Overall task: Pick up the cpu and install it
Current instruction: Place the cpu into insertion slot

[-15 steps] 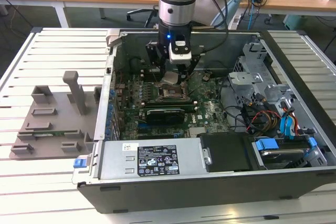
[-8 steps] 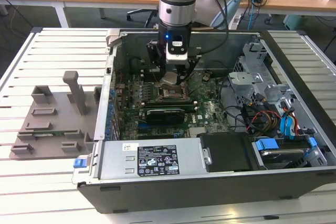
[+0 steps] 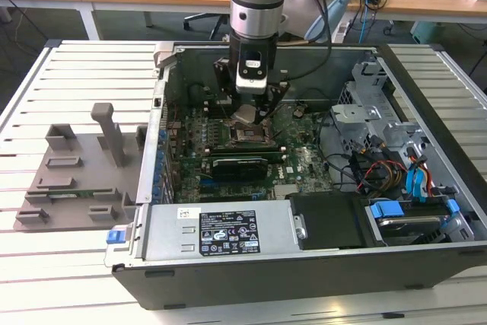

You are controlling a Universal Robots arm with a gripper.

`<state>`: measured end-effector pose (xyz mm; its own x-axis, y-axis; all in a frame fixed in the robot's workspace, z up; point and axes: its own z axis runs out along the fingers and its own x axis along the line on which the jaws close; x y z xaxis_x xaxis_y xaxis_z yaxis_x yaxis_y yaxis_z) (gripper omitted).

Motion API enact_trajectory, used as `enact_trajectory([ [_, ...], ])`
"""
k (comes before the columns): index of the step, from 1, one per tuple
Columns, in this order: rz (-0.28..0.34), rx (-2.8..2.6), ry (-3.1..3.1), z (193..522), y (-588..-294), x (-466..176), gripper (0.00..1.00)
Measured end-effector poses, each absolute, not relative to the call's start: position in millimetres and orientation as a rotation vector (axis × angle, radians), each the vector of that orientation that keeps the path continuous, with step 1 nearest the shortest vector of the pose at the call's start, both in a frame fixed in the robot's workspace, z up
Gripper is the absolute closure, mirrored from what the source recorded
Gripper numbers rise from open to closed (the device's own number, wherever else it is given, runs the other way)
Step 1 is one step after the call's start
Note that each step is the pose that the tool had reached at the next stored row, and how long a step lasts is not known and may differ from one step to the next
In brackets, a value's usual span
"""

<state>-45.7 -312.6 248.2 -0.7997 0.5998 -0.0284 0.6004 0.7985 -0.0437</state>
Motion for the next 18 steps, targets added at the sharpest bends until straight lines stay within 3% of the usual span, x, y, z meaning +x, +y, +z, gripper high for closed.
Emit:
enact_trajectory([
  [18, -0.081, 1.227, 2.881, 246.9, -312.6, -45.7, 0.45],
])
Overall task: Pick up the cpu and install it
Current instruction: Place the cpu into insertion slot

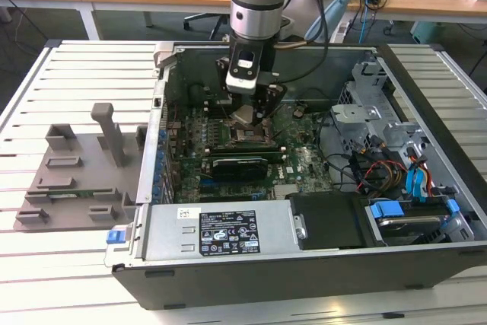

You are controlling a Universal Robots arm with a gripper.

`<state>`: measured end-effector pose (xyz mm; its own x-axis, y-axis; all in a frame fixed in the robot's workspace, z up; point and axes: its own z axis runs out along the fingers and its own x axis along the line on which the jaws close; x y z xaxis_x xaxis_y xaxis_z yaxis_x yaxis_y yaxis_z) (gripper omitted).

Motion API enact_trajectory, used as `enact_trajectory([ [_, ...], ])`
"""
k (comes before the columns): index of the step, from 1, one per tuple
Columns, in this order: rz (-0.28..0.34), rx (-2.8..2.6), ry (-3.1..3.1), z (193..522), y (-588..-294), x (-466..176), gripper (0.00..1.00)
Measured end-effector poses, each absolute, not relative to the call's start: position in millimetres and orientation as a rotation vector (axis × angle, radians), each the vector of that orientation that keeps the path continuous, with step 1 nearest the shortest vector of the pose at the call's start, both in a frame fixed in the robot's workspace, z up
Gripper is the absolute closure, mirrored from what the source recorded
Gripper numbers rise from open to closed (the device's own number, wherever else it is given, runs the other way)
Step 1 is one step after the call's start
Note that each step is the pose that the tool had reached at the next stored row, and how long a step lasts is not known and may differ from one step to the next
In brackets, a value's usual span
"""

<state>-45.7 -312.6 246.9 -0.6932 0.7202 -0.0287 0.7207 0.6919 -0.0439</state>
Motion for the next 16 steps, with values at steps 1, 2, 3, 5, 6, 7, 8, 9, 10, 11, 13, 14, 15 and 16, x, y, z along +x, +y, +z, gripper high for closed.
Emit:
enact_trajectory([
  [1, -0.081, 1.254, 2.87, 246.8, -312.6, -45.7, 0.45],
  [2, -0.081, 1.271, 2.863, 246.7, -312.6, -45.7, 0.45],
  [3, -0.082, 1.283, 2.857, 246.6, -312.6, -45.7, 0.45],
  [5, -0.083, 1.324, 2.839, 246.5, -312.6, -45.7, 0.45],
  [6, -0.083, 1.339, 2.832, 246.5, -312.6, -45.7, 0.45],
  [7, -0.083, 1.348, 2.828, 246.4, -312.6, -45.7, 0.45],
  [8, -0.083, 1.362, 2.822, 246.4, -312.6, -45.7, 0.45],
  [9, -0.083, 1.371, 2.818, 246.4, -312.6, -45.7, 0.45],
  [10, -0.083, 1.386, 2.81, 246.4, -312.6, -45.7, 0.45],
  [11, -0.084, 1.403, 2.803, 246.3, -312.6, -45.7, 0.45],
  [13, -0.084, 1.42, 2.794, 246.3, -312.6, -45.7, 0.45],
  [14, -0.084, 1.437, 2.786, 246.3, -312.6, -45.7, 0.45],
  [15, -0.084, 1.452, 2.778, 246.3, -312.6, -45.7, 0.45],
  [16, -0.084, 1.46, 2.774, 246.2, -312.6, -45.7, 0.45],
])
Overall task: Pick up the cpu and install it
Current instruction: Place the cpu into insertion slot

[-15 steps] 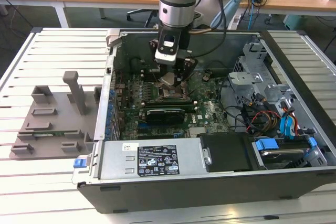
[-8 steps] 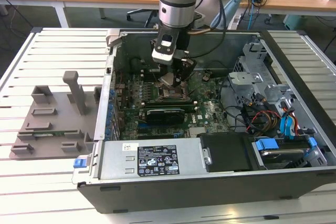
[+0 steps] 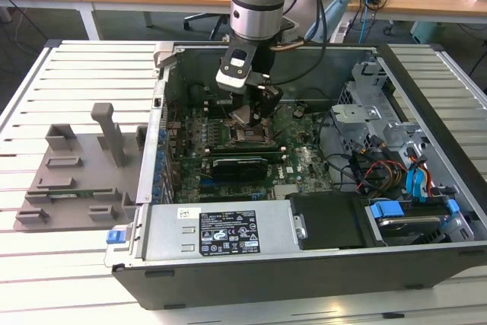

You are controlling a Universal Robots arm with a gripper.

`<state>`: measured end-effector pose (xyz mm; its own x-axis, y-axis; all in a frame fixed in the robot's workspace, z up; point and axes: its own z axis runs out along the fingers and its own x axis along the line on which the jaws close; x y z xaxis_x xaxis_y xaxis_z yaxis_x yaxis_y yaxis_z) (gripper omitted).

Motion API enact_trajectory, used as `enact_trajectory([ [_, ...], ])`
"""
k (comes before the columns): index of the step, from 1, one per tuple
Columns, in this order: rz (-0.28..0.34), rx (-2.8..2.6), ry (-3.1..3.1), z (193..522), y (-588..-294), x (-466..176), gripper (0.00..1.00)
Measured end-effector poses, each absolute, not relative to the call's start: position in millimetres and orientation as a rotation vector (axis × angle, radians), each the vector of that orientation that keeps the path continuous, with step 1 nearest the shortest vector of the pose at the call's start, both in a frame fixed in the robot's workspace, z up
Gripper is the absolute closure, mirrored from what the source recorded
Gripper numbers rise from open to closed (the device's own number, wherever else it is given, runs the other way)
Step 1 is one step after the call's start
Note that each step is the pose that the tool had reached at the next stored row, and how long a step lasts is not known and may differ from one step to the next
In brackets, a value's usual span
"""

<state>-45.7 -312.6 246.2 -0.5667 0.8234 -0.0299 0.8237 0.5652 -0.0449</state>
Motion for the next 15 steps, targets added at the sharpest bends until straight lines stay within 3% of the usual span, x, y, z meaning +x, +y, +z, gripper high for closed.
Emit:
enact_trajectory([
  [15, -0.085, 1.614, 2.691, 246.1, -312.6, -45.7, 0.45],
])
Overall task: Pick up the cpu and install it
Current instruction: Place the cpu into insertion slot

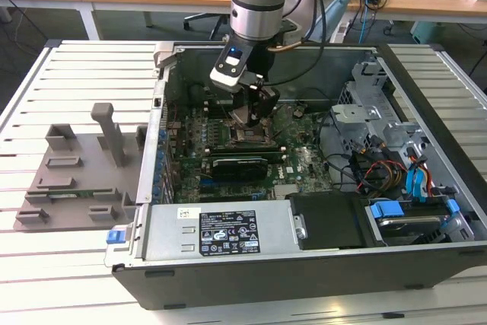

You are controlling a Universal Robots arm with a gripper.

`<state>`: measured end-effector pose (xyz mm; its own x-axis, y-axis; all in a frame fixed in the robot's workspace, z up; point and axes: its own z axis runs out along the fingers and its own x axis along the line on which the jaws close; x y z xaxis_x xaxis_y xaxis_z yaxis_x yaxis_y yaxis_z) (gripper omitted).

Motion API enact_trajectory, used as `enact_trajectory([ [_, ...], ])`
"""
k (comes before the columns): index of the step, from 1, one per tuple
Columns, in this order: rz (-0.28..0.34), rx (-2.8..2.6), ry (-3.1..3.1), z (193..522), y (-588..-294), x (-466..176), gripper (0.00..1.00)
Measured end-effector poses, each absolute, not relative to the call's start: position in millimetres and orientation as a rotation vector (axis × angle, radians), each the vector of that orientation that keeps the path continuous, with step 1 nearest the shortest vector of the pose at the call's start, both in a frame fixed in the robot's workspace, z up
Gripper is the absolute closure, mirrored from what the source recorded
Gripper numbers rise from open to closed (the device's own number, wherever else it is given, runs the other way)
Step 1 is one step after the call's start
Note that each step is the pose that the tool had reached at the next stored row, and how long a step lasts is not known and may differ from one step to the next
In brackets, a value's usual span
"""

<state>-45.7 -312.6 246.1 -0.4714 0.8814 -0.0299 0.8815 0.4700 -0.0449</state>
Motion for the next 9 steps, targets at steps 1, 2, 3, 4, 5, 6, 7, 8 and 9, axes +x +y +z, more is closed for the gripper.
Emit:
enact_trajectory([
  [1, -0.085, 1.621, 2.687, 246.0, -312.6, -45.7, 0.45],
  [2, -0.085, 1.633, 2.68, 246.0, -312.6, -45.7, 0.45],
  [3, -0.085, 1.644, 2.674, 246.0, -312.6, -45.7, 0.45],
  [4, -0.085, 1.656, 2.667, 246.0, -312.6, -45.7, 0.45],
  [5, -0.085, 1.663, 2.662, 246.0, -312.6, -45.7, 0.45],
  [6, -0.085, 1.669, 2.658, 246.0, -312.6, -45.7, 0.45],
  [7, -0.085, 1.681, 2.652, 246.0, -312.6, -45.7, 0.45],
  [8, -0.085, 1.695, 2.642, 246.0, -312.6, -45.7, 0.45],
  [9, -0.085, 1.703, 2.637, 246.0, -312.6, -45.7, 0.45],
])
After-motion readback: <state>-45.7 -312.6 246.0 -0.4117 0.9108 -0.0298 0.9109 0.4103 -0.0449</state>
